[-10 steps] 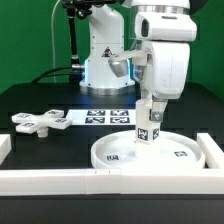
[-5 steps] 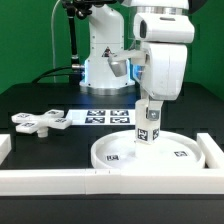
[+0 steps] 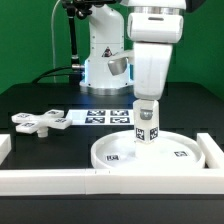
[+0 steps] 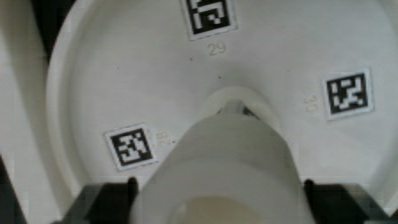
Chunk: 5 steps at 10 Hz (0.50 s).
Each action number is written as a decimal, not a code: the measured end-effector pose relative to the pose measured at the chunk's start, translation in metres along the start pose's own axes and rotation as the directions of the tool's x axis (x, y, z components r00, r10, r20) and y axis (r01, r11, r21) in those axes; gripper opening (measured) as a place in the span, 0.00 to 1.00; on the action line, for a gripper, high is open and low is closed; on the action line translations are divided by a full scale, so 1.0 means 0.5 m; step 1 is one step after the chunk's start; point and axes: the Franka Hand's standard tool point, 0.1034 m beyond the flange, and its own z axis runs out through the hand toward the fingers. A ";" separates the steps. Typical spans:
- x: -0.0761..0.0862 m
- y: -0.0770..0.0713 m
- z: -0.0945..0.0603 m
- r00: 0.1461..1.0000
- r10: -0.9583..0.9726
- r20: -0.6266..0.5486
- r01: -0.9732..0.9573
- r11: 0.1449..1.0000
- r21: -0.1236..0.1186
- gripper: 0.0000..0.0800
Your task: Assemble round table
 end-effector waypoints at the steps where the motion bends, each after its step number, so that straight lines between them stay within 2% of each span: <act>1: 0.001 -0.008 0.005 0.984 0.180 -0.004 -0.180 0.984 0.015 0.55; 2: 0.005 -0.017 0.008 0.955 0.298 0.000 -0.298 0.954 0.029 0.55; 5: 0.011 -0.020 0.010 0.877 0.480 0.006 -0.480 0.877 0.030 0.52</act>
Offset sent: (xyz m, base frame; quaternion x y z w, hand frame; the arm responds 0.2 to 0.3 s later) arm 0.0000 0.0000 0.0000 0.0000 0.0000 0.1938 0.9810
